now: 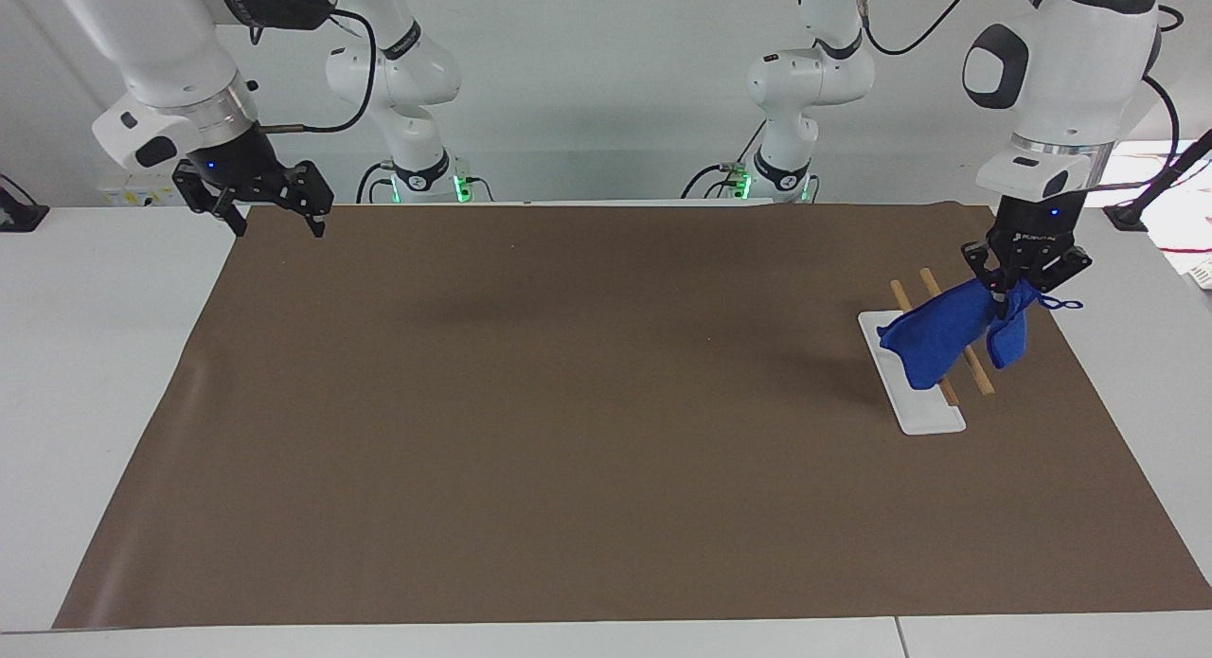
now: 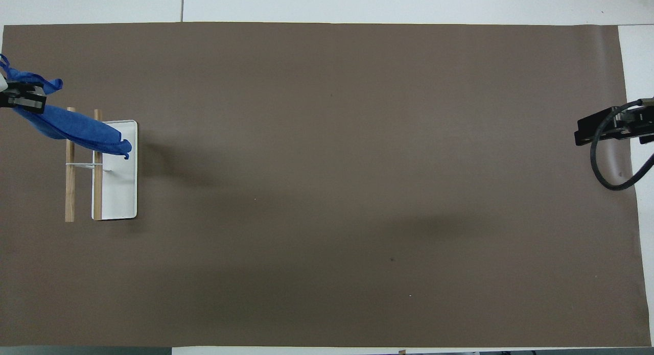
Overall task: Right arm passes towel to left arm to hang
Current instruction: 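Carry the towel with the left gripper over the wooden rack, then lower the towel over the rack crossbar and open the left gripper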
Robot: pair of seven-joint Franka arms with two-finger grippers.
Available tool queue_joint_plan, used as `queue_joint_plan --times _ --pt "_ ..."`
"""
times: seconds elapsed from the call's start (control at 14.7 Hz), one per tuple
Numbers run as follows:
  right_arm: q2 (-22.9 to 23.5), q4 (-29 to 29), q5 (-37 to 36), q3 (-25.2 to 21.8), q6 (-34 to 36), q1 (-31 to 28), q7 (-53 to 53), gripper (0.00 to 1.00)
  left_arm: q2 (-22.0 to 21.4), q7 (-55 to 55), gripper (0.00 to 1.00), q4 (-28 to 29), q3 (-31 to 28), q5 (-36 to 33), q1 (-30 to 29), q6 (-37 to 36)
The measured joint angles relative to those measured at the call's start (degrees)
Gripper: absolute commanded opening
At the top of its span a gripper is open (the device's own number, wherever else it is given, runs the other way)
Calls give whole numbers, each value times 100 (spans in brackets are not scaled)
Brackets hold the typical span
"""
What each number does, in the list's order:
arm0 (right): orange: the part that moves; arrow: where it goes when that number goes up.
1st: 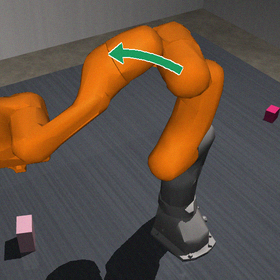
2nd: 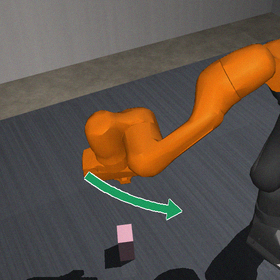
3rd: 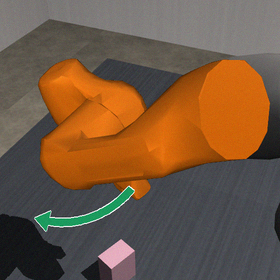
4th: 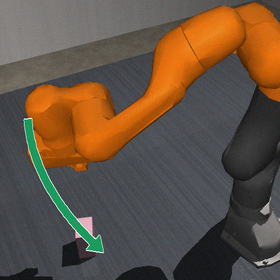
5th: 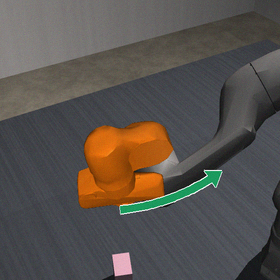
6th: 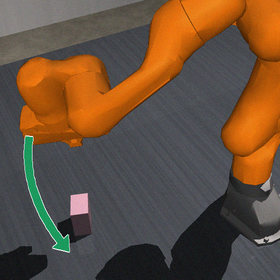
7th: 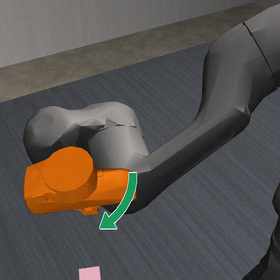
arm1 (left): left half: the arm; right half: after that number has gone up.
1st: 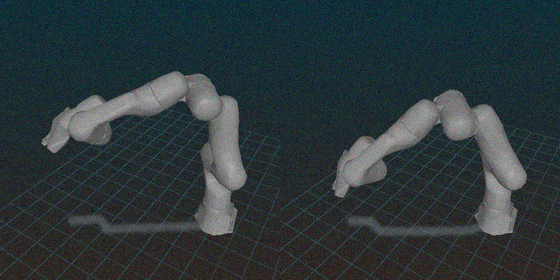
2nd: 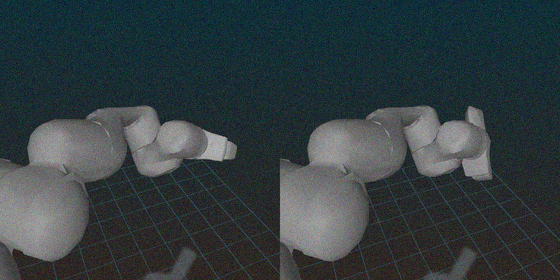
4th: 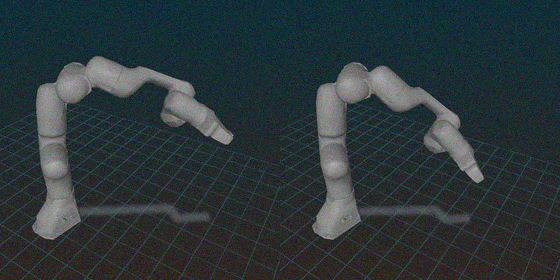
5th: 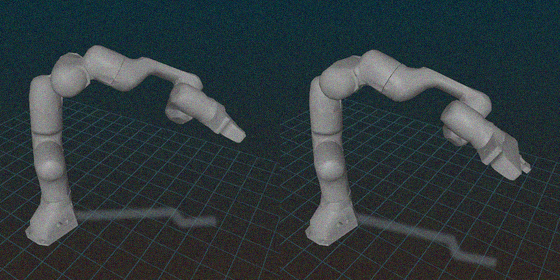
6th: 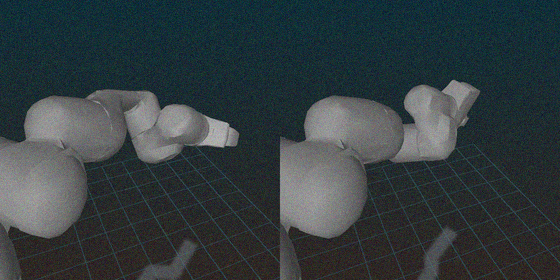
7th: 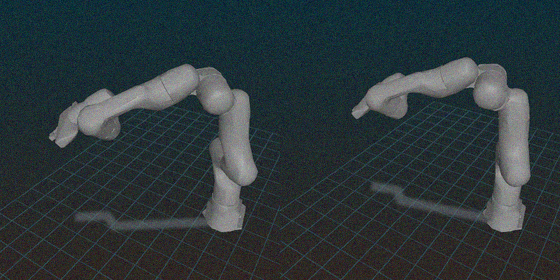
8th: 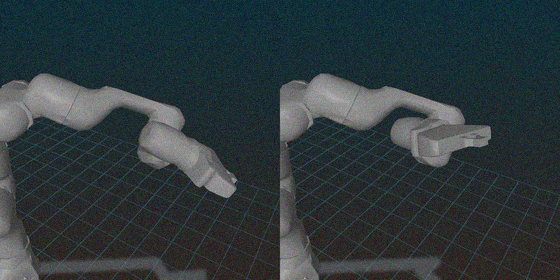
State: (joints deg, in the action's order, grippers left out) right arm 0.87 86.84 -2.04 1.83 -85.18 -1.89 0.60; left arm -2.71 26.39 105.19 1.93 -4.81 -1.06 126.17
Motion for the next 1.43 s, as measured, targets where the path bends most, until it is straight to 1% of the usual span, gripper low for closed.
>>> queue_joint_plan --times 0.14,0.48,0.61,0.82,0.96,1.16,1.43 --pt "0 2 1 0 -79 0 0 100 74 385 0 1 14 0 28 26" --pt "0 3 2 2 -101 0 0 100 147 684 0 0 37 -123 346 29" --pt "0 4 3 2 -101 -1 0 100 161 1195 0 -2 49 -177 456 68" --pt "0 0 2 1 -83 -2 0 100 209 2045 0 -27 27 -178 433 114" --pt "-1 -18 2 0 46 -24 0 100 231 2667 0 -27 -1 -178 409 114" --pt "-1 -21 2 -2 112 -36 81 100 256 3575 0 -4 -15 -178 227 103" --pt "-1 3 2 1 118 -30 314 100 249 4308 0 209 -25 -178 27 99"
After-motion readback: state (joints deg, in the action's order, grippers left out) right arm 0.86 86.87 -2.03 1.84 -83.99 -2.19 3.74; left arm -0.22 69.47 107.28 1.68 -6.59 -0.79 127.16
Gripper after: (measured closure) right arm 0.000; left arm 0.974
